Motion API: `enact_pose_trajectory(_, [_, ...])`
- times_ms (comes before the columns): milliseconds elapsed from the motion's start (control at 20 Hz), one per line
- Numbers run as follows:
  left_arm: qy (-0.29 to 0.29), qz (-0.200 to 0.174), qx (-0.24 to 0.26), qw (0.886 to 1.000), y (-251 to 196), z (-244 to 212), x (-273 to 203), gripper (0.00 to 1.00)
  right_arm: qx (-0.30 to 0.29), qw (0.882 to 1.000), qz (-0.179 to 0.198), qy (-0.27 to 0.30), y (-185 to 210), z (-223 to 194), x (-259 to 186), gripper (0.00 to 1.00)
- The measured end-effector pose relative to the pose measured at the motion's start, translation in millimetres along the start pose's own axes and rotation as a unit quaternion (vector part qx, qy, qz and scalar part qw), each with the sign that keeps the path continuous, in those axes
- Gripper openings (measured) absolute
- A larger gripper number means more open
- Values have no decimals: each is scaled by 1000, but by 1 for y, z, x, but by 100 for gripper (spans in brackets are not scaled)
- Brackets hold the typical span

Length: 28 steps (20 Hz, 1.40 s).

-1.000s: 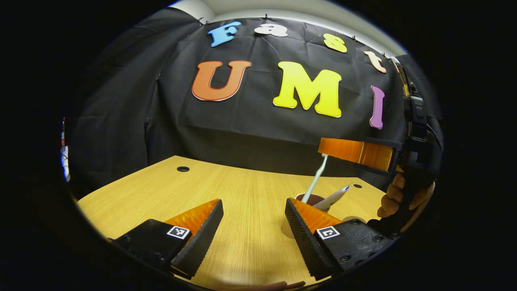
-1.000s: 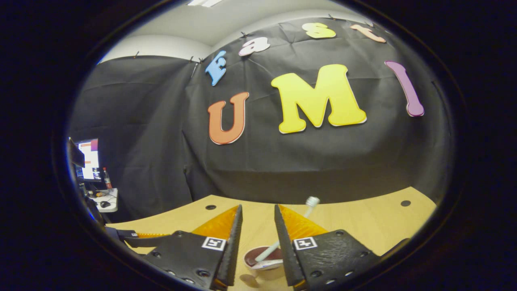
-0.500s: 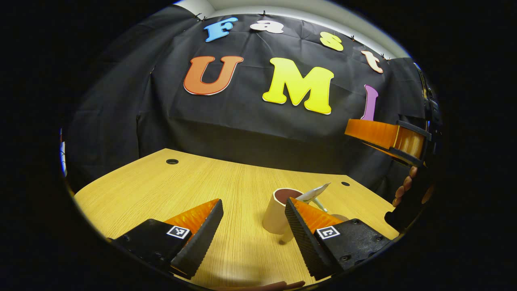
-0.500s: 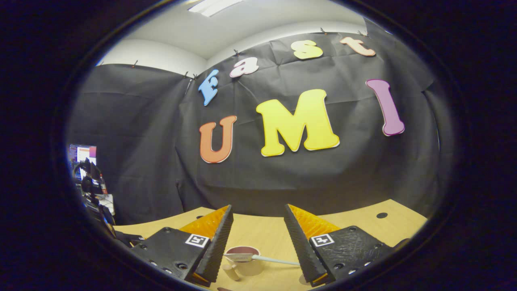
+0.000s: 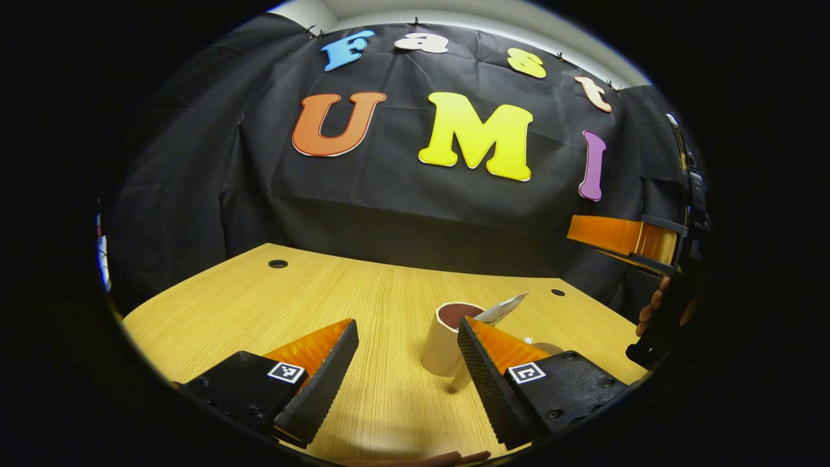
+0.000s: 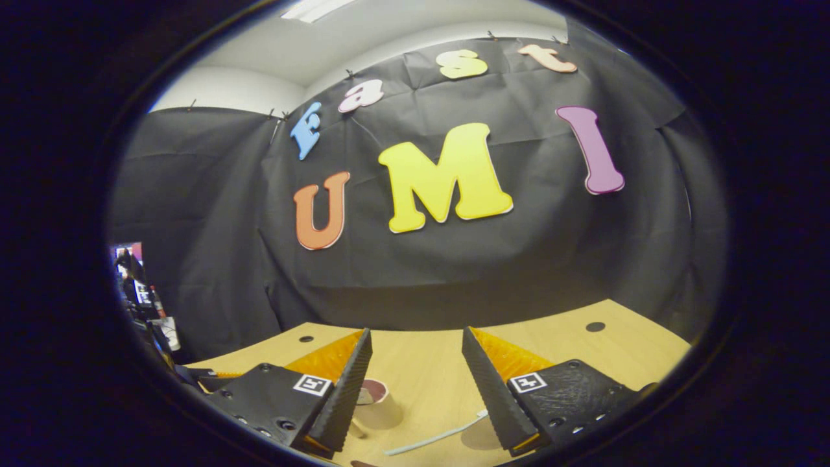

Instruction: Put the toothbrush and toothpaste on the desktop into the cup, then pick up the cup and place it on the coaster on the desktop.

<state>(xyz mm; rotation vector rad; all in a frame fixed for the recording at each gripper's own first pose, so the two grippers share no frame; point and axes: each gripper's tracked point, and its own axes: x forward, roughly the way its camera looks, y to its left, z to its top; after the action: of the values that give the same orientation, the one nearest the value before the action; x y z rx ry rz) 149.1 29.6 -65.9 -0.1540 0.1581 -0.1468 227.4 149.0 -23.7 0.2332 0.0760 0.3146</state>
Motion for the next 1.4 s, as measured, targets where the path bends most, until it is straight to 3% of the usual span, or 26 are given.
enact_pose_trajectory(50, [-1,-1,2,1000,0,0,0,98,4,1000,-11,13,-7,-9,1,79])
enact_pose_trajectory(100, [-2,-3,4,1000,-1,0,1,98,7,999,-21,28,-13,-19,4,84])
enact_pose_trajectory(250, [-4,-7,9,1000,-2,-2,1,98,20,995,-60,78,-37,-57,12,79])
enact_pose_trajectory(300, [-2,-10,11,1000,-3,-3,1,98,27,992,-73,98,-43,-73,15,84])
enact_pose_trajectory(350, [-1,-13,13,1000,-3,-5,1,98,36,989,-81,121,-47,-91,16,84])
enact_pose_trajectory(400, [-1,-13,15,1000,-3,-5,0,98,45,985,-86,141,-46,-107,17,77])
enact_pose_trajectory(600, [-3,-16,25,1000,-3,-8,0,98,70,968,-110,216,-41,-162,18,67])
enact_pose_trajectory(650, [-3,-17,24,1000,-3,-9,0,98,78,963,-114,229,-37,-172,18,71])
enact_pose_trajectory(700, [-3,-18,21,1000,-3,-10,1,98,83,958,-126,243,-36,-180,19,67])
enact_pose_trajectory(850, [1,-25,14,1000,-4,-13,1,98,80,945,-167,270,-42,-200,21,65])
enact_pose_trajectory(900, [1,-25,12,1000,-4,-14,1,98,80,943,-170,275,-40,-203,24,59])
enact_pose_trajectory(1000, [2,-26,11,1000,-4,-15,2,98,81,941,-174,280,-38,-208,28,55])
enact_pose_trajectory(1100, [2,-26,10,1000,-3,-16,2,98,76,939,-185,279,-39,-209,30,58])
enact_pose_trajectory(1300, [8,-27,5,1000,-2,-21,4,98,68,934,-209,280,-46,-212,33,48])
enact_pose_trajectory(1350, [10,-27,4,1000,-1,-22,5,98,62,934,-210,281,-47,-212,32,41])
enact_pose_trajectory(1400, [12,-26,2,1000,0,-24,5,98,56,935,-209,282,-49,-213,33,22])
